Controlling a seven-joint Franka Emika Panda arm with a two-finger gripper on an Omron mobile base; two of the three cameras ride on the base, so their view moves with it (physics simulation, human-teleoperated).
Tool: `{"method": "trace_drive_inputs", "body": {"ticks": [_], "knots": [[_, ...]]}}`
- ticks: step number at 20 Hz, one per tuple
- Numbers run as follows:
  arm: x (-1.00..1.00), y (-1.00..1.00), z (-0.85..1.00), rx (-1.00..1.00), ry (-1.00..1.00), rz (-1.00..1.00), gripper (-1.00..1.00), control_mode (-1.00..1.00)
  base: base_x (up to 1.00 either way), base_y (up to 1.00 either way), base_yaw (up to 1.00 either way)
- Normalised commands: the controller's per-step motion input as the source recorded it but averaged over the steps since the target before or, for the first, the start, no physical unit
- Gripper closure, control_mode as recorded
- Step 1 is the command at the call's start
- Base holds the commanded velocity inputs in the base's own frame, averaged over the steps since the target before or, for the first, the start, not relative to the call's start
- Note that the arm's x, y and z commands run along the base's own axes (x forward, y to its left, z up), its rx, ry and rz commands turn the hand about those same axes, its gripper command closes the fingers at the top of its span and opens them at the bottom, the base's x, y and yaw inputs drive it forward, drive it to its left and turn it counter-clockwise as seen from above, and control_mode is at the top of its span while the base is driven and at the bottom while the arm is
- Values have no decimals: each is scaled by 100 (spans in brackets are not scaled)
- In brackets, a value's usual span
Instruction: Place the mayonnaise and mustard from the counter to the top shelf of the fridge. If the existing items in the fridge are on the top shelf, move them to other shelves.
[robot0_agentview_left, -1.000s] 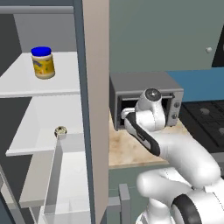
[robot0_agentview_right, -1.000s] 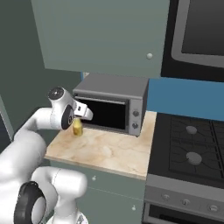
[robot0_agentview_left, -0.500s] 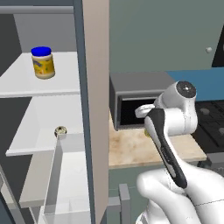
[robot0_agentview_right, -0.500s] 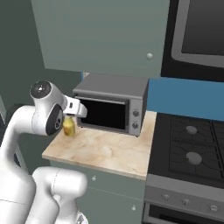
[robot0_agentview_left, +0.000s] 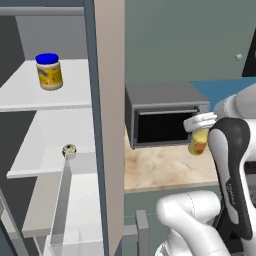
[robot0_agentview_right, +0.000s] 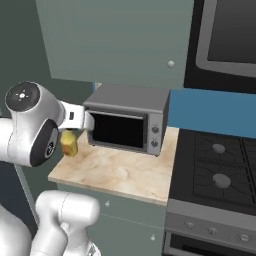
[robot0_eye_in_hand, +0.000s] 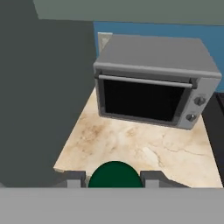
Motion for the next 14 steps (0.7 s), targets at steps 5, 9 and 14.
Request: {"method": "trace_drive_inputs", "body": {"ticks": [5, 9, 14], "knots": [[-100, -14, 80, -1, 0, 0, 100, -100, 0, 0, 0], [-93, 0, 42, -6, -2, -1, 100, -100, 0, 0, 0], [-57, 0, 8, -8, -15, -3, 100, -100, 0, 0, 0]]}}
